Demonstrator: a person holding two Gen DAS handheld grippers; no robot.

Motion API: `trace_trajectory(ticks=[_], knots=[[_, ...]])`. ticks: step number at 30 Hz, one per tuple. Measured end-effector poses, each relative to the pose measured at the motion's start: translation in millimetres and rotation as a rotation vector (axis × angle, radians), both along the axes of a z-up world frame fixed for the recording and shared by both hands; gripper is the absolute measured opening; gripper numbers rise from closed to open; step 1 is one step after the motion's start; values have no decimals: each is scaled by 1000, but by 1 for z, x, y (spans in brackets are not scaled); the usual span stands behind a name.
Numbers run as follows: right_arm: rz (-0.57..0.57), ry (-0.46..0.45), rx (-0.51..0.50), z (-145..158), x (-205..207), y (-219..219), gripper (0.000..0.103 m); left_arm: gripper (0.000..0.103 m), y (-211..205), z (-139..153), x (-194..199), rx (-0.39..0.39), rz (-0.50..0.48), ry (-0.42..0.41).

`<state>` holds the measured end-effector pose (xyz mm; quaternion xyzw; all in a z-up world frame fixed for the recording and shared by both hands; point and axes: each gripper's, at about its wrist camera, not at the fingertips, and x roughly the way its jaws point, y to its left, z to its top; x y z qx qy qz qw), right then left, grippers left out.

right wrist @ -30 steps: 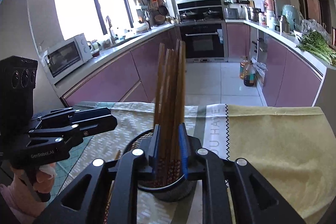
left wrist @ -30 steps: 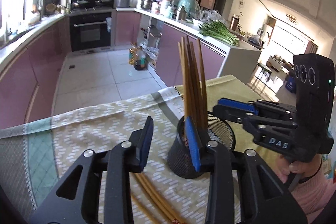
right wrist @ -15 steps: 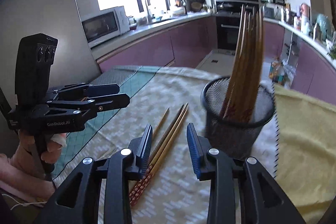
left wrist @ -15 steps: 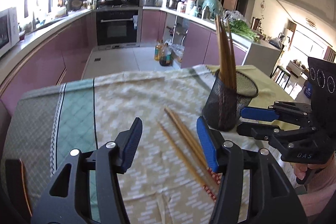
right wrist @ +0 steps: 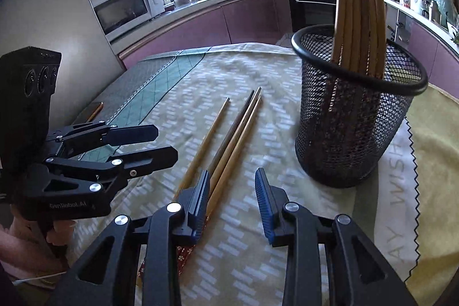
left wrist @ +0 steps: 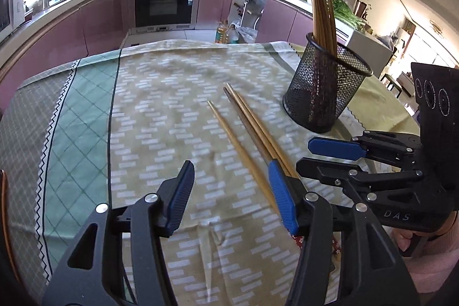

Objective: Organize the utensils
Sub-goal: 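Lower the left gripper onto a loose chopstick and close while the right gripper grasps another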

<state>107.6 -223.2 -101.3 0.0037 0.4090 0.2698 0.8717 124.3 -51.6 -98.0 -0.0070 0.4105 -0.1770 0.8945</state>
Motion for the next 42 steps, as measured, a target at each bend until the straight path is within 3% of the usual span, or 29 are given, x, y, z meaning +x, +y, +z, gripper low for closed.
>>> trace_trajectory(ticks=[12,22,28,33,35,42], knots=[[-11,22,-38,-6,4,4,31,52,-12,-9,6,28,-6,39],[-23,27,-70,-6,6,4,26,46,-24,-15,8,94,-32,35],[-30,14,-102,-8,16,13,26,35,-29,-16,13,136,-46,24],[-39,8,-106,-10,23,14,18,24,-26,-16,19,130,-42,25],[-51,15,-95,-10,25,11,9,17,-24,-16,20,121,-34,27],[-84,43,-6,-9,24,-5,5,9,-16,-15,18,67,-7,41]])
